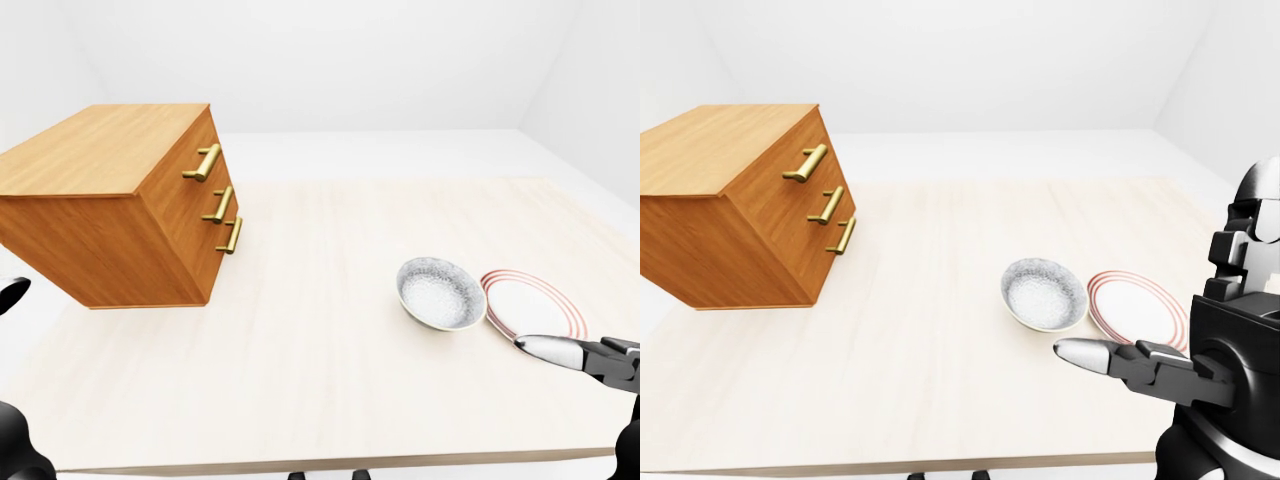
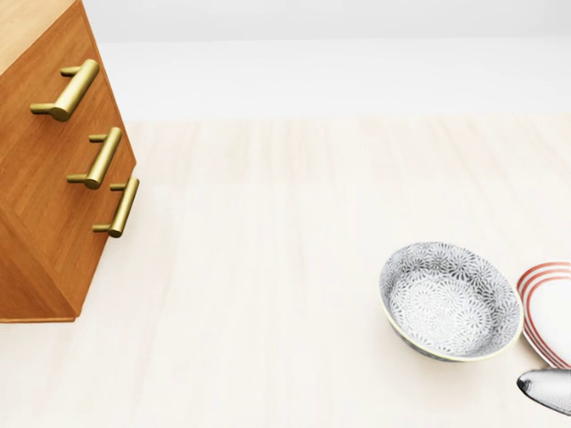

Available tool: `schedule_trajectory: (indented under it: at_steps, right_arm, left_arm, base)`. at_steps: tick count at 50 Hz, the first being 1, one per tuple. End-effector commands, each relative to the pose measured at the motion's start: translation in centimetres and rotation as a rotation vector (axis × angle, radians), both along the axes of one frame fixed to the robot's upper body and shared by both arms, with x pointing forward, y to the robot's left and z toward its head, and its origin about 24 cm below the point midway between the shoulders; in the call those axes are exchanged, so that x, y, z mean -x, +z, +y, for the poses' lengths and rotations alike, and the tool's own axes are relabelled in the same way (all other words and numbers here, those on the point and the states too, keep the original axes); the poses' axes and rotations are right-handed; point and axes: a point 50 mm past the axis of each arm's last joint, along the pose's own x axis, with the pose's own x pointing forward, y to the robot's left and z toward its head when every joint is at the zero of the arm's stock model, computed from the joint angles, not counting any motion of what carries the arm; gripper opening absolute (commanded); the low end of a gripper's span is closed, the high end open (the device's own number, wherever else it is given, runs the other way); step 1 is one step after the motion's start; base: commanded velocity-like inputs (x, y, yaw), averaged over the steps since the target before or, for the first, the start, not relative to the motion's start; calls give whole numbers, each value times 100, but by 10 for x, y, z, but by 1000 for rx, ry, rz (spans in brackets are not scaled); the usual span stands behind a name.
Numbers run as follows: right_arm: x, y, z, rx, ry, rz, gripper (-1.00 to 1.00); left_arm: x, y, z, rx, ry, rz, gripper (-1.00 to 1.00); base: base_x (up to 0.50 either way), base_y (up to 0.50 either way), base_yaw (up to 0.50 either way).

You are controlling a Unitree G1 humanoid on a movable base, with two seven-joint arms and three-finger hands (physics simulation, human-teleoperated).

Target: Put the bowl on top of the cabinet.

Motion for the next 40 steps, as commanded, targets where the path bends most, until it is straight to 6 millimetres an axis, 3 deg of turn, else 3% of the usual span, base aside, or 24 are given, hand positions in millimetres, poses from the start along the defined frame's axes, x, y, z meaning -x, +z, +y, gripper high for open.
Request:
schedule_trajectory:
  at_steps: [1,35,40]
  right_arm:
    - [0,0,0,3,2,0,100]
    - [0,-1,0,13,-4,5,100]
    - [1,-1,-1,-1,1,-1,100]
  left_arm:
    - [2,2,0,-2,3,-11,100]
    - [2,1,-1,-2,2,-7,100]
    - [1,1,0,-1,3,-4,100]
  base:
    - [0,50,0]
    - [0,50,0]
    - [0,10,0]
